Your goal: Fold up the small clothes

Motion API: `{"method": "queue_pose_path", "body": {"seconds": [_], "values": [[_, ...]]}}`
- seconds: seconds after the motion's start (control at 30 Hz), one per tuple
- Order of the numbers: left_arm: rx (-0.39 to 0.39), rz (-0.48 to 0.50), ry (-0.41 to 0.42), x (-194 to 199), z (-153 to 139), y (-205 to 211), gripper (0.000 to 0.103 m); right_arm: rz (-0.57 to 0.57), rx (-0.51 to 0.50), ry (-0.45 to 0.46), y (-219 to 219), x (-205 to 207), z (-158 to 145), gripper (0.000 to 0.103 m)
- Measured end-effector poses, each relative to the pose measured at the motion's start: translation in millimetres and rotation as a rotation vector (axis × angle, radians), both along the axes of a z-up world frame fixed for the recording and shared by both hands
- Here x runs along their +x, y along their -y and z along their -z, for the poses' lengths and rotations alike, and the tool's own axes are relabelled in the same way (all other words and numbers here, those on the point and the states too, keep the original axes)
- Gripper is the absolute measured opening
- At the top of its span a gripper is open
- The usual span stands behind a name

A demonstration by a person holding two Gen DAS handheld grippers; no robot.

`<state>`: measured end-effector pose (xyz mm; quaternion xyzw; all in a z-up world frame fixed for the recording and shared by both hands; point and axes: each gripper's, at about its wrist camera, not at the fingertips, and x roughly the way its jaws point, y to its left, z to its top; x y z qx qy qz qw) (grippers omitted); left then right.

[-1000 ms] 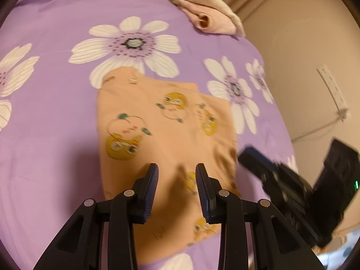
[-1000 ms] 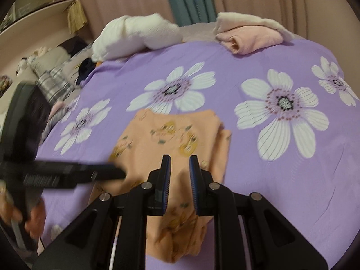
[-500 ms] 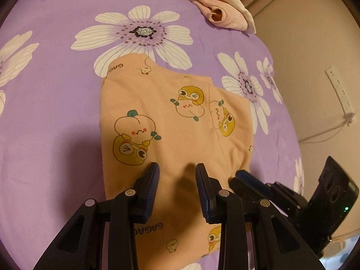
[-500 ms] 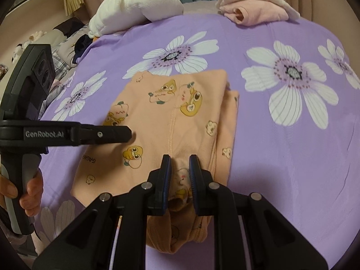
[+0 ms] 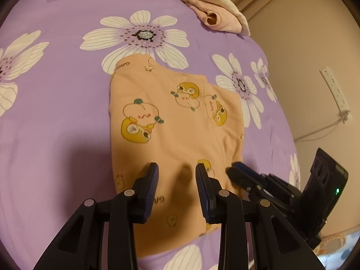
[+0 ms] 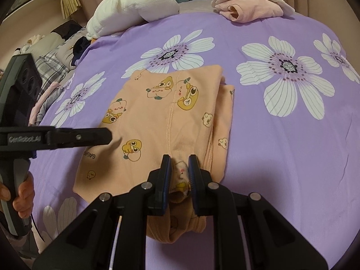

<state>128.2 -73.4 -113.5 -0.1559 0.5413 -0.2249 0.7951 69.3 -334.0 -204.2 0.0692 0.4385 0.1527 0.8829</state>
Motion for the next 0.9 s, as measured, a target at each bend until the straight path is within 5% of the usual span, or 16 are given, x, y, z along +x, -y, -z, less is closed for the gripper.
{"method": "queue_pose_path", "body": {"seconds": [0.9], "values": [[0.078,0.083,-0.004,-33,13,8,0.031,0.027,-0.010,-0.001,4,-11,0,0.018]]}}
